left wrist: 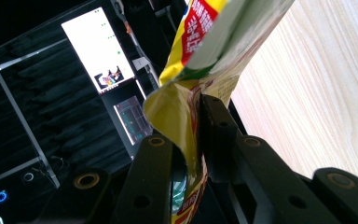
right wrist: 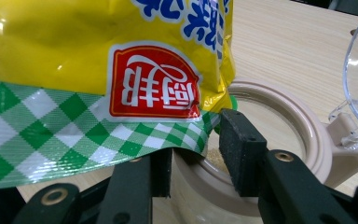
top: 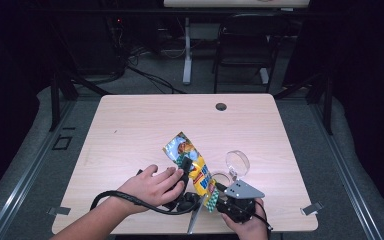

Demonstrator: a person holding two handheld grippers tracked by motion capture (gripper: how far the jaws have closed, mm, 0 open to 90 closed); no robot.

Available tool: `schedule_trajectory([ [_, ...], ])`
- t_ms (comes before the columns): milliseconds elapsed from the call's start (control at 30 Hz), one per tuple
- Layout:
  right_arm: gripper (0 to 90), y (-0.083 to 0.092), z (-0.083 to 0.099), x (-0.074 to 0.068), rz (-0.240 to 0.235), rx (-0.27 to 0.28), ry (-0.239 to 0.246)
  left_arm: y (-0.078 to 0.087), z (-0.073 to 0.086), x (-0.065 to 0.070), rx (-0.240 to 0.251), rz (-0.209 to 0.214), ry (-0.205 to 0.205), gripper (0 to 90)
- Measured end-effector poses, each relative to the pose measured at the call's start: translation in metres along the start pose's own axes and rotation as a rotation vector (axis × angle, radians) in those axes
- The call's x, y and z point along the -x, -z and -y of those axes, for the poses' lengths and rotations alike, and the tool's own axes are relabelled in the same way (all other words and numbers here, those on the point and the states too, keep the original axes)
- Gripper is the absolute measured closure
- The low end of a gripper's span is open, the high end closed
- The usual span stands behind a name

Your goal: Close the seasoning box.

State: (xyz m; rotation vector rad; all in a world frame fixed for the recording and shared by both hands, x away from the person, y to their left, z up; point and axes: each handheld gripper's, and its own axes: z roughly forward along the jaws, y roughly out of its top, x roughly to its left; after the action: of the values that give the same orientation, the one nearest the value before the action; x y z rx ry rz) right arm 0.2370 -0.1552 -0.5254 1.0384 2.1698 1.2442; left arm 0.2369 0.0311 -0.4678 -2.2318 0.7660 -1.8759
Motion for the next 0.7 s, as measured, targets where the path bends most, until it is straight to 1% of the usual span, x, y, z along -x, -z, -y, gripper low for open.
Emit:
schedule_trajectory([
  [167,65.1,-0.0002,0.0001,-0.0003,0.003,0.0,0.002,0.0,-0.0003,-0.0006,0.008,-0.01,0.001,82.4],
  [200,65.2,-0.0002,0.0001,-0.0003,0.003,0.0,0.003,-0.0006,-0.0003,-0.0001,0.021,-0.01,0.017,82.5],
  [267,65.1,-0.0002,0.0002,-0.0004,0.004,0.0,0.003,-0.0003,-0.0008,-0.001,0.021,-0.009,0.016,82.5],
  [300,65.2,-0.0002,0.0002,-0.0004,0.003,0.001,0.003,0.0001,-0.0011,-0.002,0.011,-0.008,0.002,82.6],
  [633,64.9,-0.0007,0.0005,-0.0004,0.006,0.003,0.002,0.0004,-0.0017,-0.0029,0.015,-0.015,0.001,83.0],
  [667,64.9,-0.0006,0.0005,-0.0004,0.006,0.003,0.003,-0.0002,-0.0015,-0.0022,0.03,-0.017,0.021,83.0],
  [700,64.9,-0.0007,0.0005,-0.0004,0.006,0.003,0.002,0.0005,-0.0018,-0.0034,0.018,-0.017,0.0,83.1],
])
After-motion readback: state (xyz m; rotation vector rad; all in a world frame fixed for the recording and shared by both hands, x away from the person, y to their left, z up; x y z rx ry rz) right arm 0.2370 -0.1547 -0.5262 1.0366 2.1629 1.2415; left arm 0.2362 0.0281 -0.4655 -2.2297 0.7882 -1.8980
